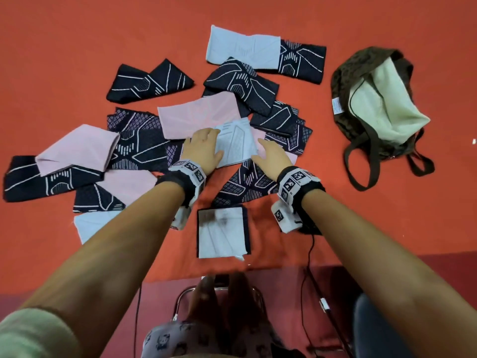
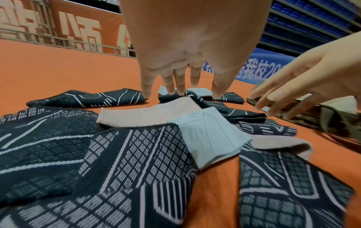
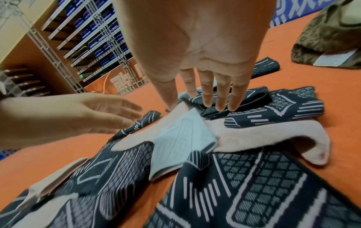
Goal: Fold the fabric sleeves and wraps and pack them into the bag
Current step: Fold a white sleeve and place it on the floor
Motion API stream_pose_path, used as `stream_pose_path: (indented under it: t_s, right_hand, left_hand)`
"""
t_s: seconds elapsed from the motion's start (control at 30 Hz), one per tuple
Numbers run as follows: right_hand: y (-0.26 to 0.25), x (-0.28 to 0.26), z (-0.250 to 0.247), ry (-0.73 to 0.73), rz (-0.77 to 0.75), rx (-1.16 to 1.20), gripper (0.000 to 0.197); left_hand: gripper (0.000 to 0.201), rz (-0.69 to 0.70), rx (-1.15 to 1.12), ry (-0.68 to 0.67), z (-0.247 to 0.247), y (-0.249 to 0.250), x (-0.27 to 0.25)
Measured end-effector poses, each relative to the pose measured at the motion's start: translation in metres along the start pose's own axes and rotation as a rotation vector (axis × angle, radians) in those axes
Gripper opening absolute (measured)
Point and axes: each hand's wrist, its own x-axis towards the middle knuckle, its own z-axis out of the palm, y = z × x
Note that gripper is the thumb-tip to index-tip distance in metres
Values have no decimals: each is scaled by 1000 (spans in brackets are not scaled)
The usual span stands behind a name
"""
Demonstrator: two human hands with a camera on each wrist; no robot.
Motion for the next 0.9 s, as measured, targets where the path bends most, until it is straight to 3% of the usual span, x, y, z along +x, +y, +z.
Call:
stream_pose_path:
  t_s: [0.17,0.33,0.43,0.53,0.73,0.9]
  right_hand:
    - [3,50,-11,-16,51,62,54]
    - [7,96,-12,16,96,96,39]
    - [9,113,-6,11,109,134,22]
    - [10,122,4,5,93,159,20]
    - [5,129,8,82,55,310,27]
    - [-8,117,-6,137,-15,473,10]
  left_hand:
    - [60,-190,-152,-116,8,-9,40]
    - [59,-349,-256,-114,21,-20,75]
    - [51,-446,-257,-86,30,-21,84]
    - [47,-501,-330,-46,42,-24,87]
    - [25,-519,-592,158,45,-29,87]
    - [19,-552,-736,224,31,-28,77]
